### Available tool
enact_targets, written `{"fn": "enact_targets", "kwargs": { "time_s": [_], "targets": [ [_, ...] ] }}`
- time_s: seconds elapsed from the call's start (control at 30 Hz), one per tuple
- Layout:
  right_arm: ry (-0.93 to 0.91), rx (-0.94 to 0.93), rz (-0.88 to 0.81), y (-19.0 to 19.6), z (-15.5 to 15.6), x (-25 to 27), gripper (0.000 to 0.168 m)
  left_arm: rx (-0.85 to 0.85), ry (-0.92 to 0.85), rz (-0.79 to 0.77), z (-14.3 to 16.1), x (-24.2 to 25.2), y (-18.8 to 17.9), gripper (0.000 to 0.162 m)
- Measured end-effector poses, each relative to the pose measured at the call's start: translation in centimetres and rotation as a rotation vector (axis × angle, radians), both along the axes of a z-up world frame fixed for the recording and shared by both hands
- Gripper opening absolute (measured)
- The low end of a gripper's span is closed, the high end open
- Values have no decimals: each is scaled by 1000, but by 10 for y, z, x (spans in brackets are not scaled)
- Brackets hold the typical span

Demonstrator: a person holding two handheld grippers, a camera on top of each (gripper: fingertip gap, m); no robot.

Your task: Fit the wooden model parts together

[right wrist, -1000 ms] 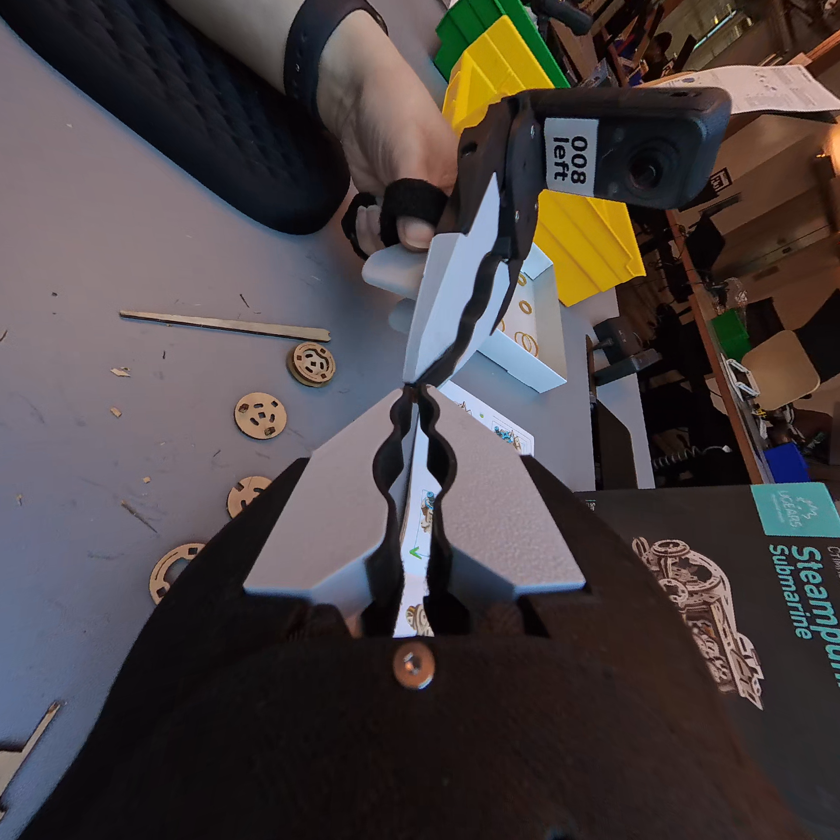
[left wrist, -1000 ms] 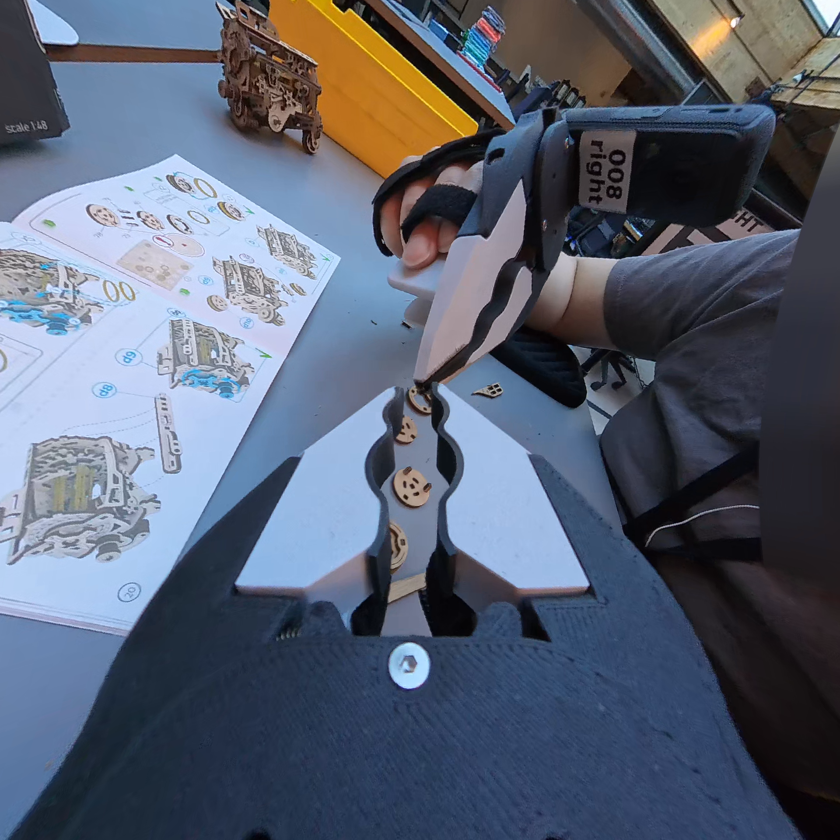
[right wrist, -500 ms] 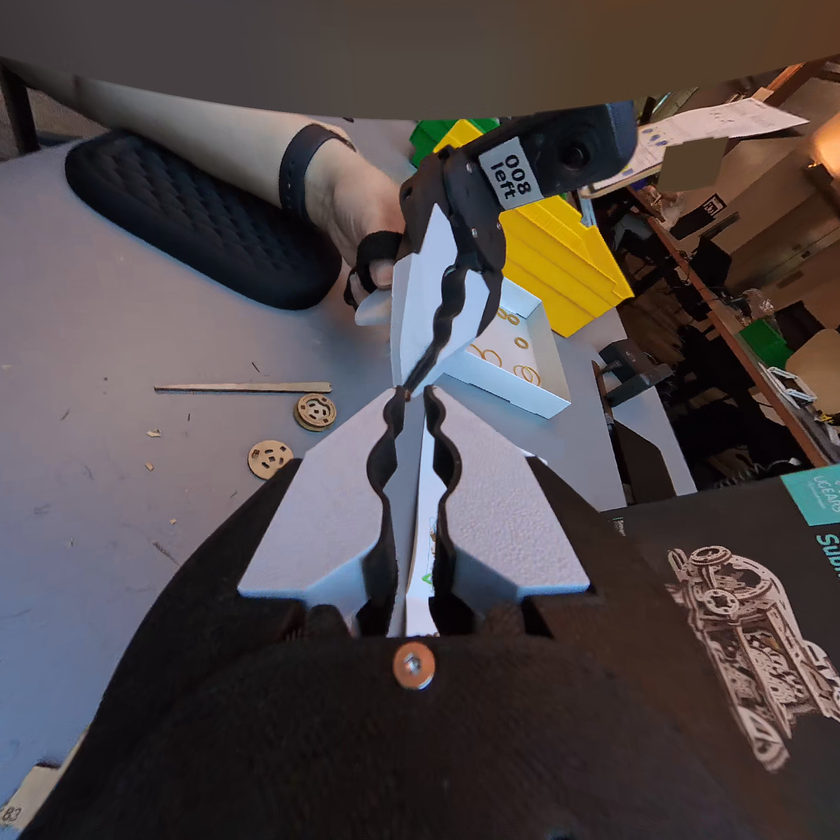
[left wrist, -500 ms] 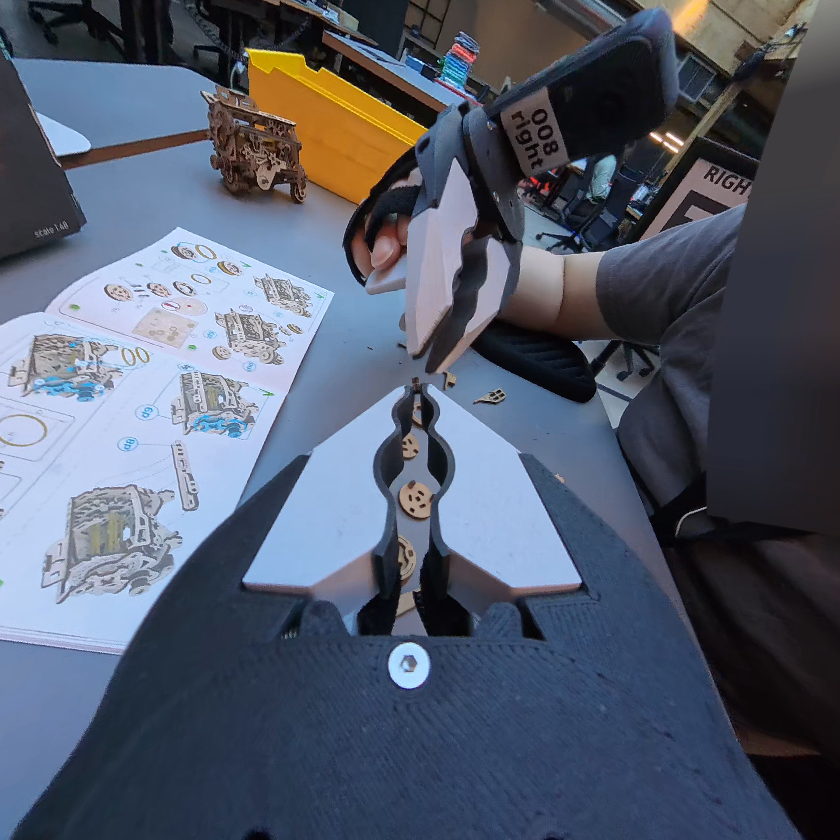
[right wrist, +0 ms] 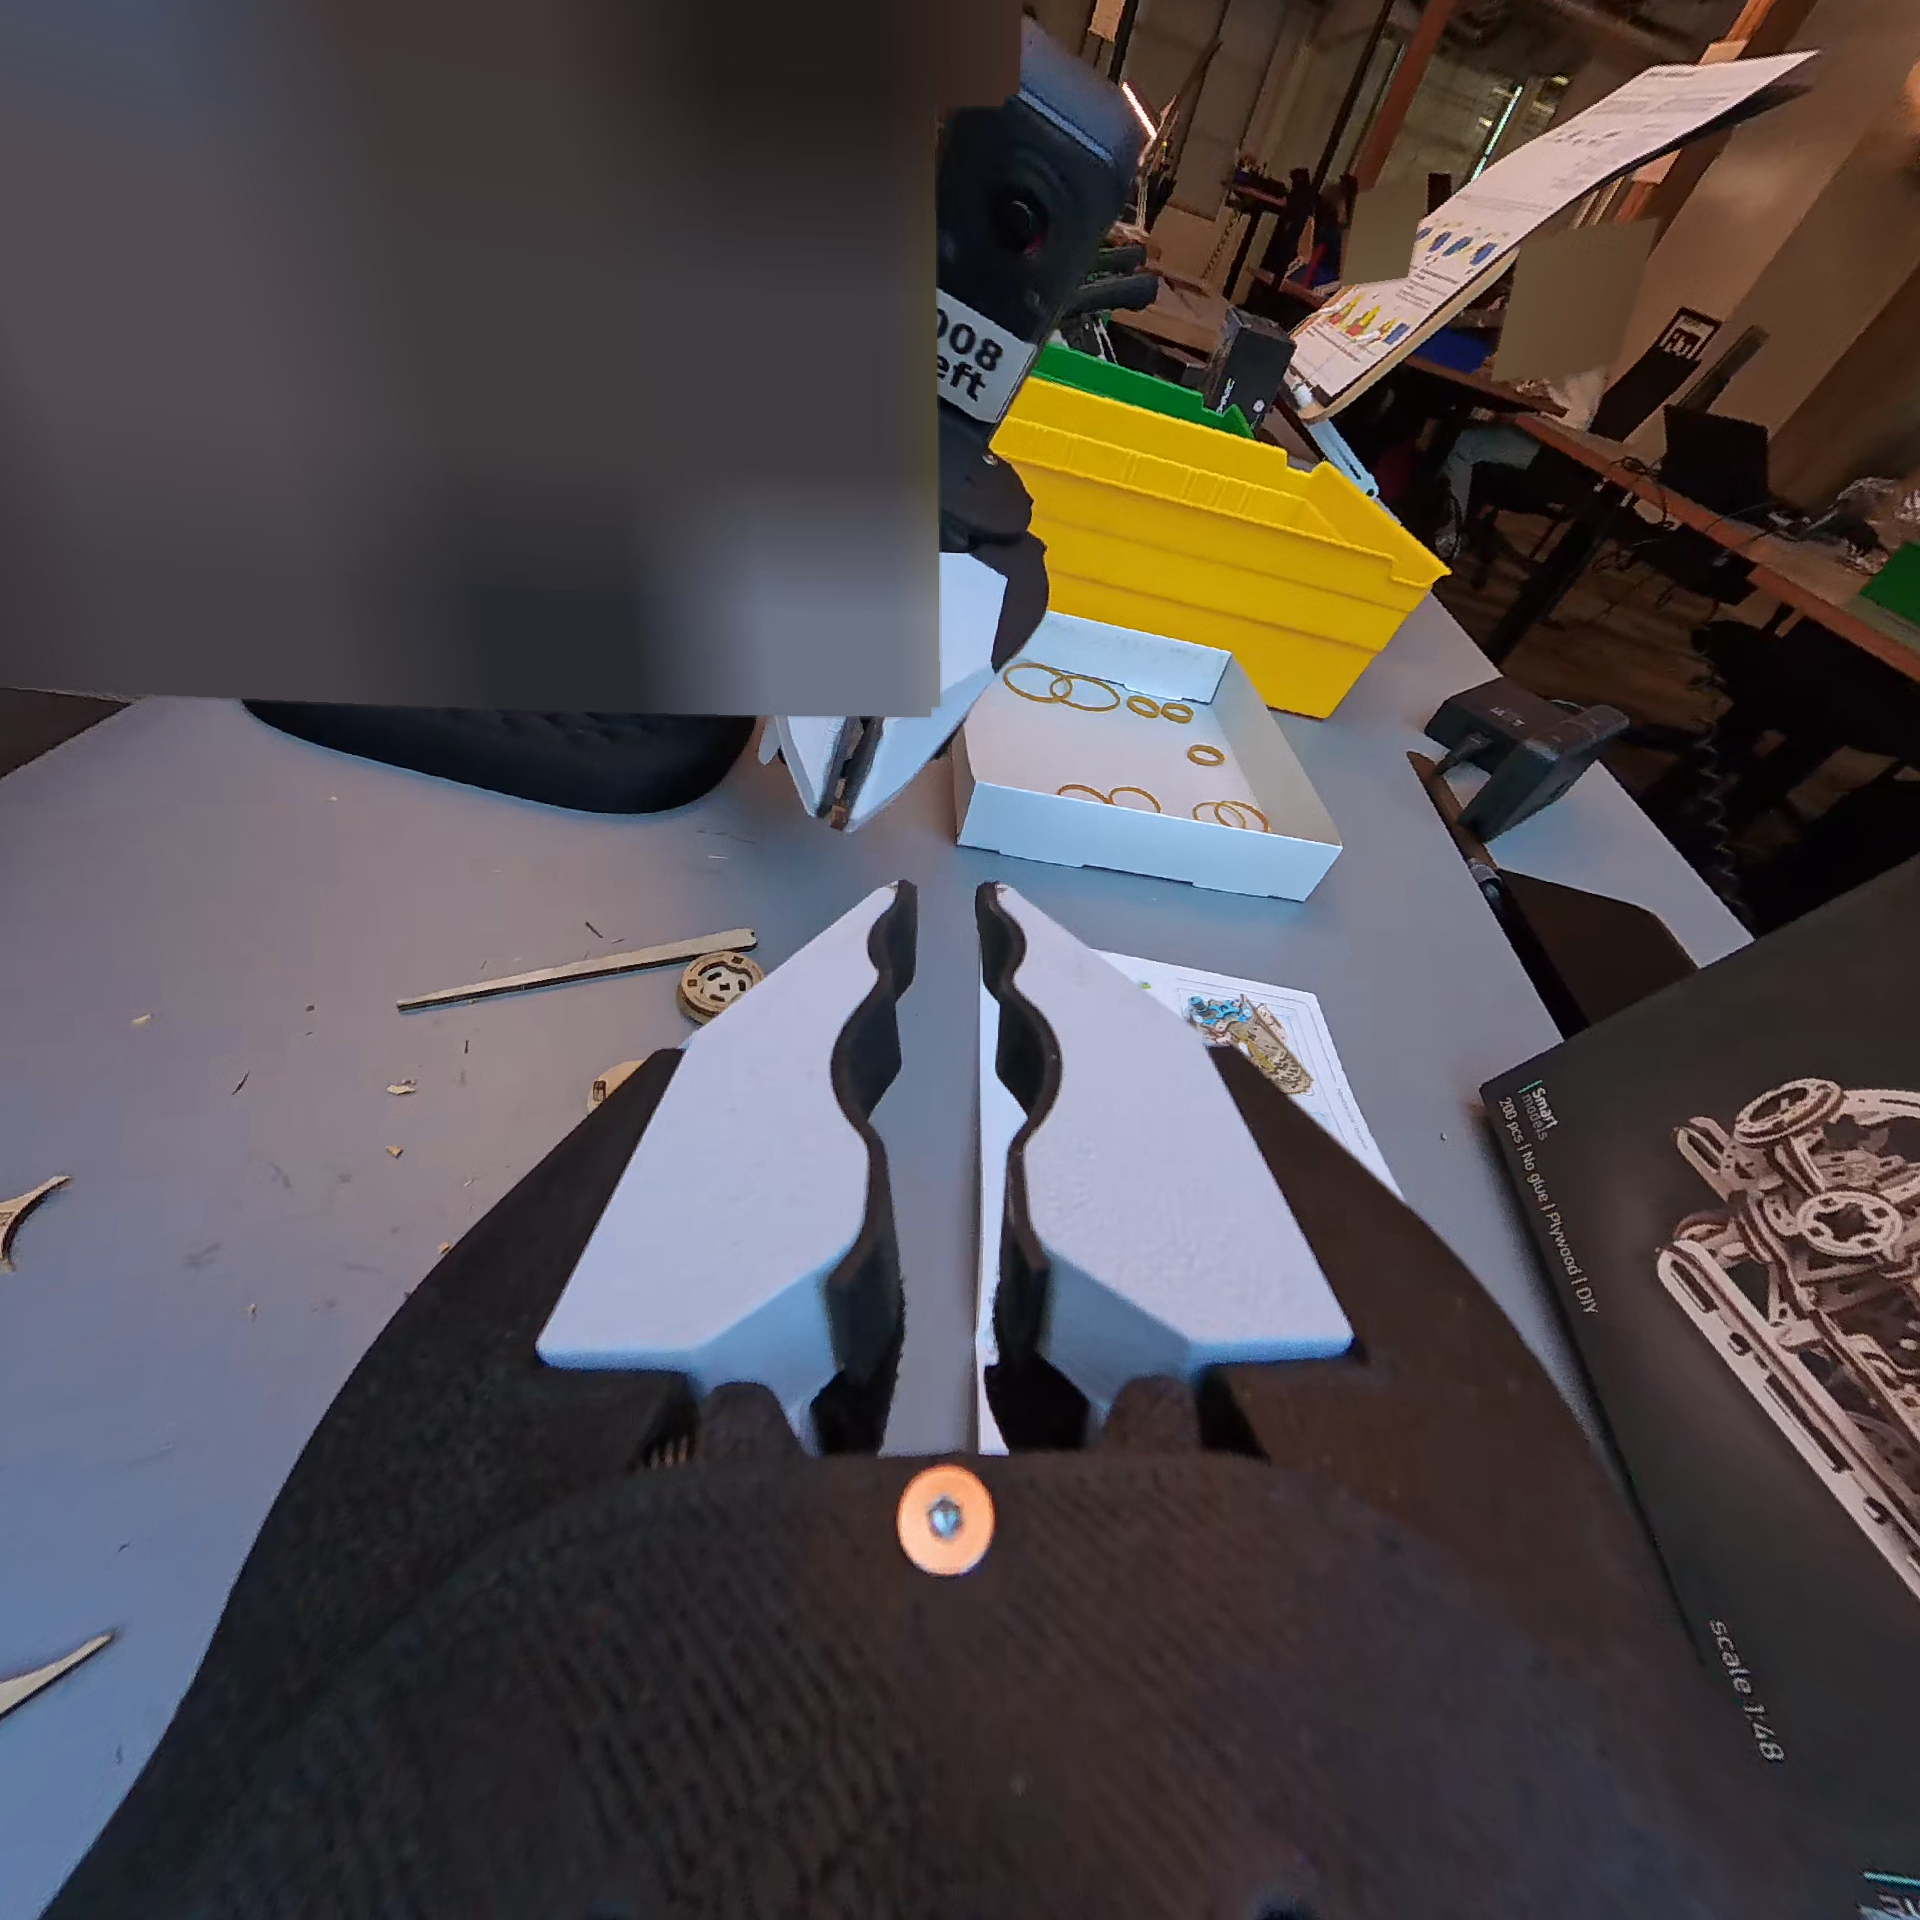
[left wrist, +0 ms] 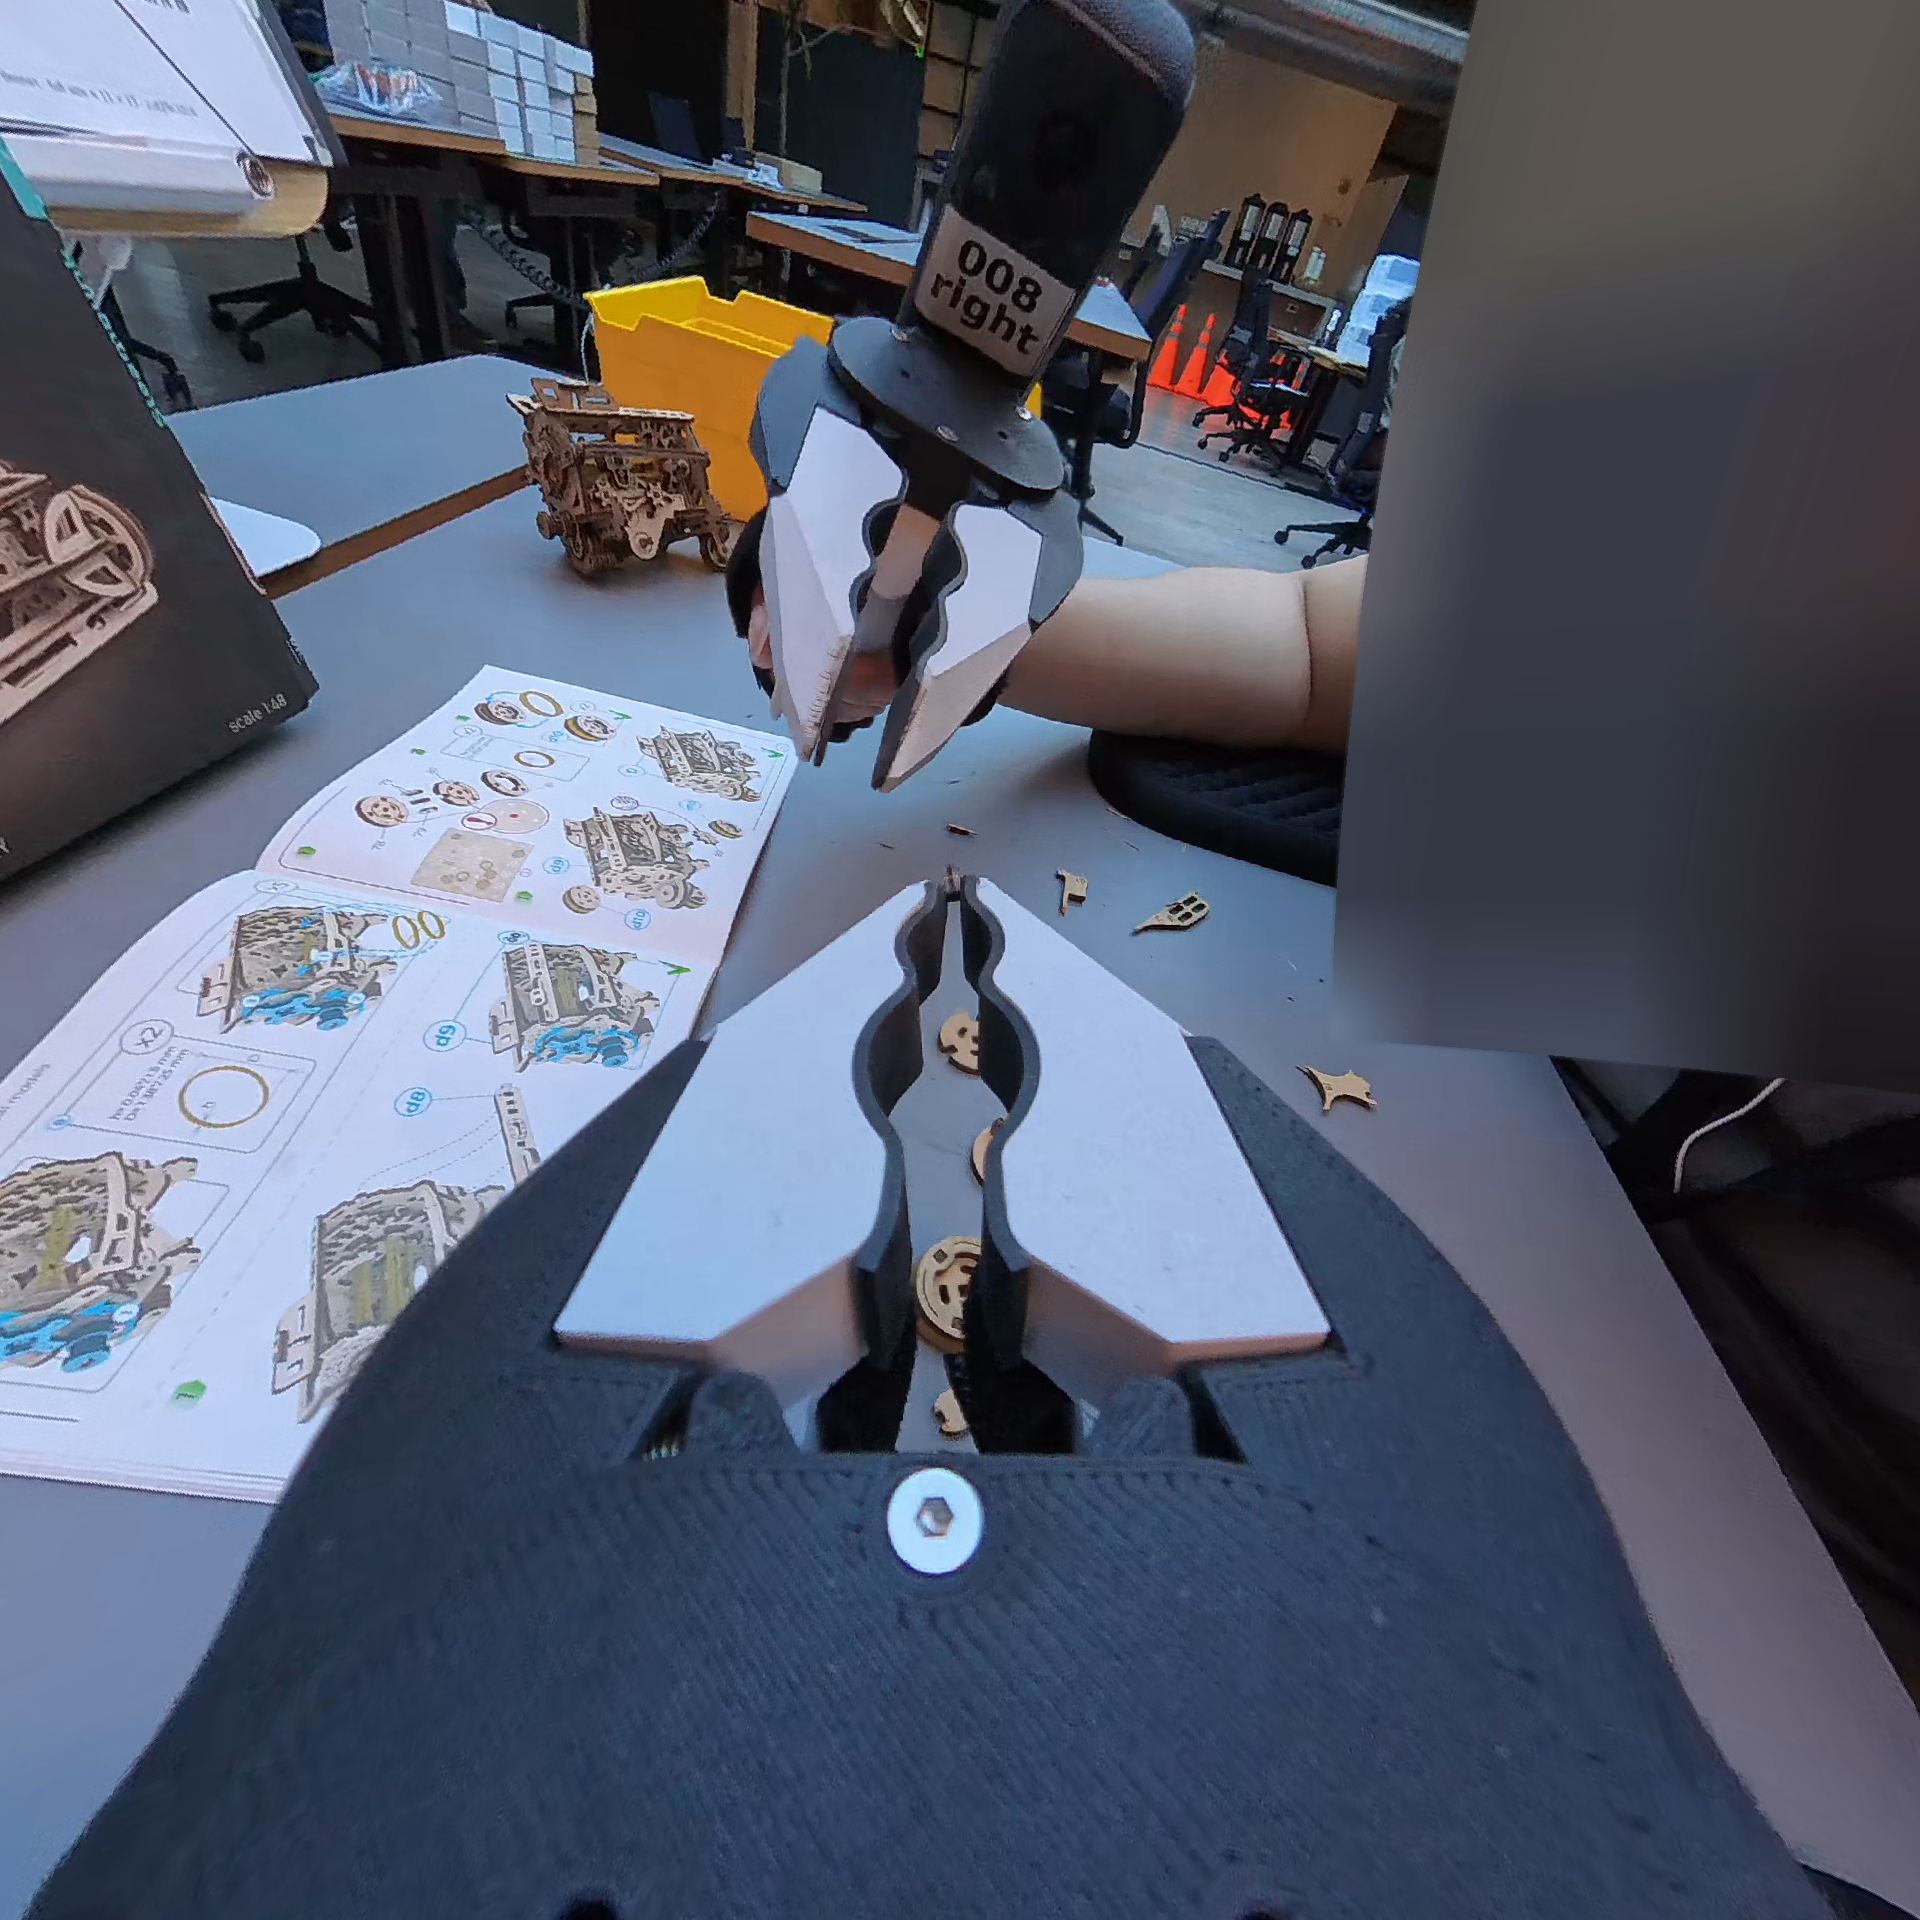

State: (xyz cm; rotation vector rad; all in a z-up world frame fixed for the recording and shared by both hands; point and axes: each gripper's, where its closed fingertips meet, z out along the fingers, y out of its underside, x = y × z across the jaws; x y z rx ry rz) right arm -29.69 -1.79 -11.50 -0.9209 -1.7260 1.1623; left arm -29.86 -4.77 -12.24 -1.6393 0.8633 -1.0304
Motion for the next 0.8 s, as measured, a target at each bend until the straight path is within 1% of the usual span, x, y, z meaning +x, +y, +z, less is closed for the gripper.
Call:
{"fn": "enact_targets", "kwargs": {
  "time_s": [0.1, 0.33, 0.63, 0.8],
  "targets": [
    [-10, -9, 3, 1, -2, 0, 10, 25, -3, -8, 2, 0, -2, 1],
    [-27, -47, 20, 0, -4, 0, 10, 85, 53, -3, -1, 2, -3, 1],
    [-56, -74, 37, -1, -9, 0, 10, 84, 94, -9, -8, 4, -3, 1],
    [-89, -50, 39, -2, -17, -1, 10, 84, 104, -12, -9, 5, -3, 1]
  ]
}}
